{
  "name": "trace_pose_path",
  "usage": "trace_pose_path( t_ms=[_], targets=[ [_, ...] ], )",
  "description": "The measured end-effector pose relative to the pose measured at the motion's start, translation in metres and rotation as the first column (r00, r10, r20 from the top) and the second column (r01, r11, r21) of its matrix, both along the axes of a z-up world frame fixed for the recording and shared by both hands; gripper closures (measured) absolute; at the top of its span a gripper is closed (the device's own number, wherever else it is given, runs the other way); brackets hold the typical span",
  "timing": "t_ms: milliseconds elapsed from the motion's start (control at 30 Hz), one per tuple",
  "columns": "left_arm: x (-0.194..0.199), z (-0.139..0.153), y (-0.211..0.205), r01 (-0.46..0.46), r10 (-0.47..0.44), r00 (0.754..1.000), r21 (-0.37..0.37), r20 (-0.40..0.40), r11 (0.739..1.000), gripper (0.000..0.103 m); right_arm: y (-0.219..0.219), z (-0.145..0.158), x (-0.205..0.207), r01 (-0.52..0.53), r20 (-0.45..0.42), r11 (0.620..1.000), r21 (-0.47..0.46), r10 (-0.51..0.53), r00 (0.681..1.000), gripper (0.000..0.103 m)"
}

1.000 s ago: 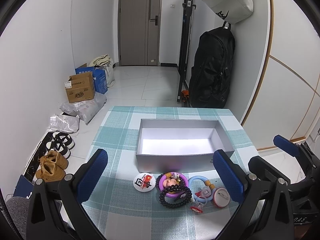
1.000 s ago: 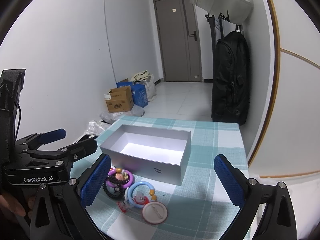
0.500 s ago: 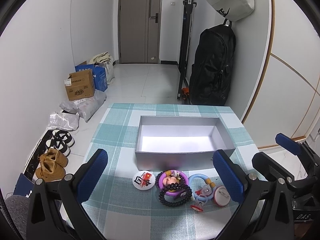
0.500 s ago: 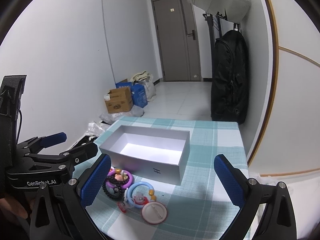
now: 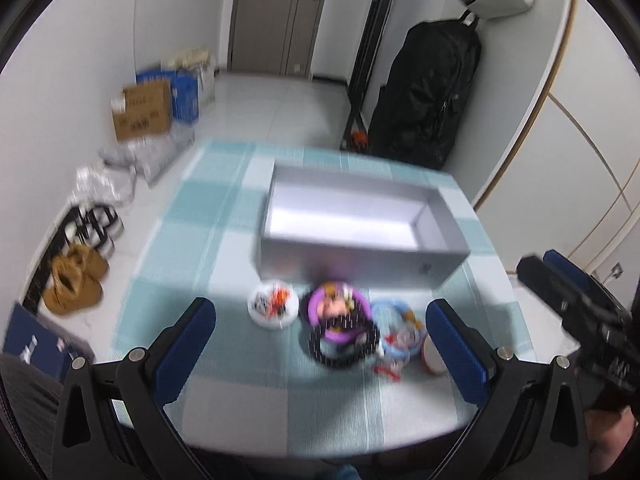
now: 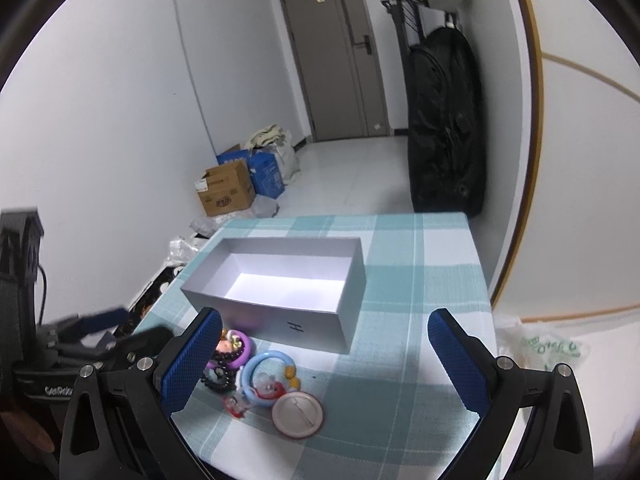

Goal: Organize jewelry
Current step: 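Lower the left tool onto the black bead bracelet and close on it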

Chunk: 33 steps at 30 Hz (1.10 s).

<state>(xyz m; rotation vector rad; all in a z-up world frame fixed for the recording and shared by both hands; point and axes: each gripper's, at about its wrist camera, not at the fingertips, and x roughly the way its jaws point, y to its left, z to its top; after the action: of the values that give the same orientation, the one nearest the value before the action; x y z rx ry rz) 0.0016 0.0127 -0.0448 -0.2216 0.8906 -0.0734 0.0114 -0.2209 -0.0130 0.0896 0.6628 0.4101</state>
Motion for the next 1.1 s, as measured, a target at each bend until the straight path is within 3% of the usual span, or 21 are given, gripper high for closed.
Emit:
trace_pose_path(
  t_ms=[100,200,533,933,1100],
  targets=[
    [-0.001,-0.01,0.0,0.019,-0.021,0.998,-0.035,-0.064,0.999,0.001,-0.005,-0.003,0.005,0.009,-0.034,1.0,0.018,-0.009,0.999,0.0],
    [-0.001,-0.018,-0.005,0.042,-0.044,0.993,-0.024,-0.111,0.999,0.005,-0.011,-0.005,0.011,0.024,-0.059,0.999,0.039,-0.022,0.998,0.0],
    [0.009,-0.029,-0.013,0.05,-0.055,0.984,-0.032,-0.171,0.998,0.011,-0.018,-0.01,0.019,0.036,-0.105,0.995,0.098,-0.025,0.994,0.0],
    [0.022,-0.039,-0.017,0.04,-0.054,0.972,-0.068,-0.228,0.997,0.057,-0.02,-0.011,0.02,0.036,-0.119,0.993,0.113,-0.023,0.993,0.0],
    [0.021,-0.037,-0.018,0.053,-0.067,0.973,-0.07,-0.222,0.996,0.062,-0.02,-0.011,0.02,0.034,-0.112,0.993,0.11,-0.021,0.993,0.0]
  ],
)
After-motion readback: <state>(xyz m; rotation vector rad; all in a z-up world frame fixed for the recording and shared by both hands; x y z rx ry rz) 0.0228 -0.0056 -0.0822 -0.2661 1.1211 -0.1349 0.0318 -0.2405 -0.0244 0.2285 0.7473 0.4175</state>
